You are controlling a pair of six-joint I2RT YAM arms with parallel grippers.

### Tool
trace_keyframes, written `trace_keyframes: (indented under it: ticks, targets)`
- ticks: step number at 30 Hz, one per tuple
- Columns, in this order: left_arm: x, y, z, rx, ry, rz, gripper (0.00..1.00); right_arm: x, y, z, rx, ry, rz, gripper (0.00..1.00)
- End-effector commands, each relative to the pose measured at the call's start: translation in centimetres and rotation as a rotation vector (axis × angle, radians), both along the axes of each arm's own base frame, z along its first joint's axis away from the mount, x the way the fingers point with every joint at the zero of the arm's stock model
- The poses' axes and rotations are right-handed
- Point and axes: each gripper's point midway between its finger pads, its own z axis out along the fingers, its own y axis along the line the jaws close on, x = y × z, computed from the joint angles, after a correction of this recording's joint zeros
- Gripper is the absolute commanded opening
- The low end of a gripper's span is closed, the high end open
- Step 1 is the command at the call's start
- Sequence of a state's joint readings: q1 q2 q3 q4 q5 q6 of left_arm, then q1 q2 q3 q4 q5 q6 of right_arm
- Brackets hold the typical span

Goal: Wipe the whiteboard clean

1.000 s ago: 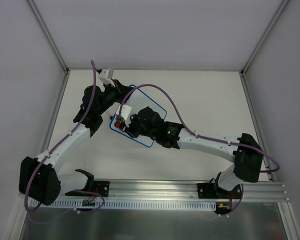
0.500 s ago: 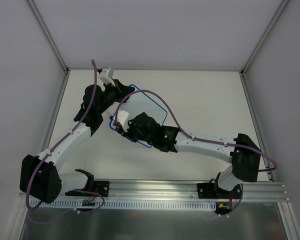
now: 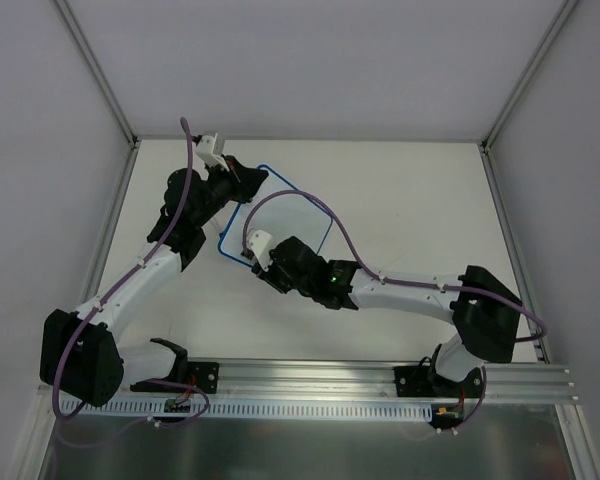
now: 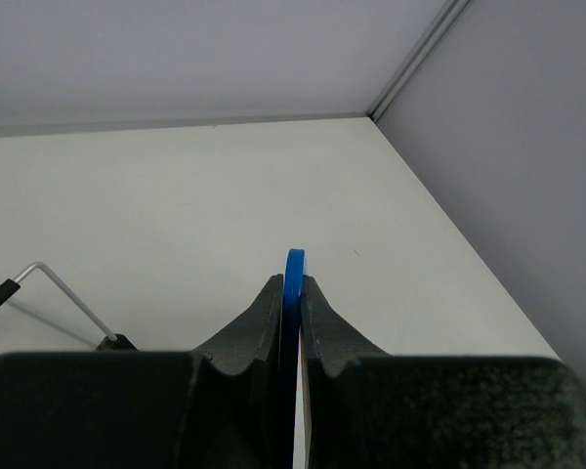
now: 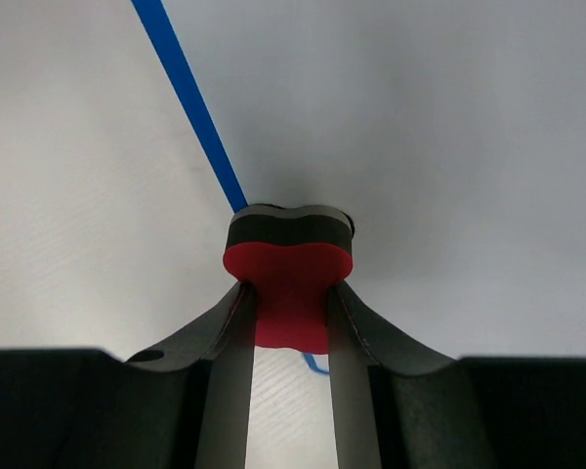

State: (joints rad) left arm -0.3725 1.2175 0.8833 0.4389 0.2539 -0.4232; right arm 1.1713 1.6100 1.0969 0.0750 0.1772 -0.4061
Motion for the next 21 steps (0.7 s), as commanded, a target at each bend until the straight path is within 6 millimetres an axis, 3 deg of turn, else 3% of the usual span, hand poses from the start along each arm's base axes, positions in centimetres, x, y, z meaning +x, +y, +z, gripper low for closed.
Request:
trace_keyframes:
  ticks: [1,6,10,16,17,19,21]
  targets:
    - [-1.0,-1.2,2.4,-0.041,-0.03,-0.046,0.0,1.0,-4.7,-7.6,-0.21,0.07,-0.126,0.0]
    - [-1.1,-1.2,2.4,-0.042,-0.03,-0.047,0.0,0.7,-6.1,-9.2,-0.239,0.098,-0.156,0.0]
    - [-1.0,-1.2,2.3,-0.04,-0.028,-0.046,0.0,0.8,-6.2,-9.3,-0.235,0.106,-0.165,0.0]
    - [-0.9,-0.9,2.5,-0.027,-0.05,-0.032,0.0,1.1,-6.3,-6.5,-0.126,0.121,-0.159,0.0]
    - [-0.9,-0.8,2.8,-0.022,-0.062,-0.027,0.0,1.3,-7.1,-6.4,-0.113,0.13,-0.174,0.0]
    - [-0.9,-0.6,3.4,-0.019,-0.087,-0.019,0.0,1.4,-7.5,-4.0,-0.026,0.145,-0.191,0.0]
    - [-0.9,-0.4,4.0,-0.013,-0.11,-0.012,0.0,2.2,-9.2,-3.3,0.007,0.158,-0.243,0.0]
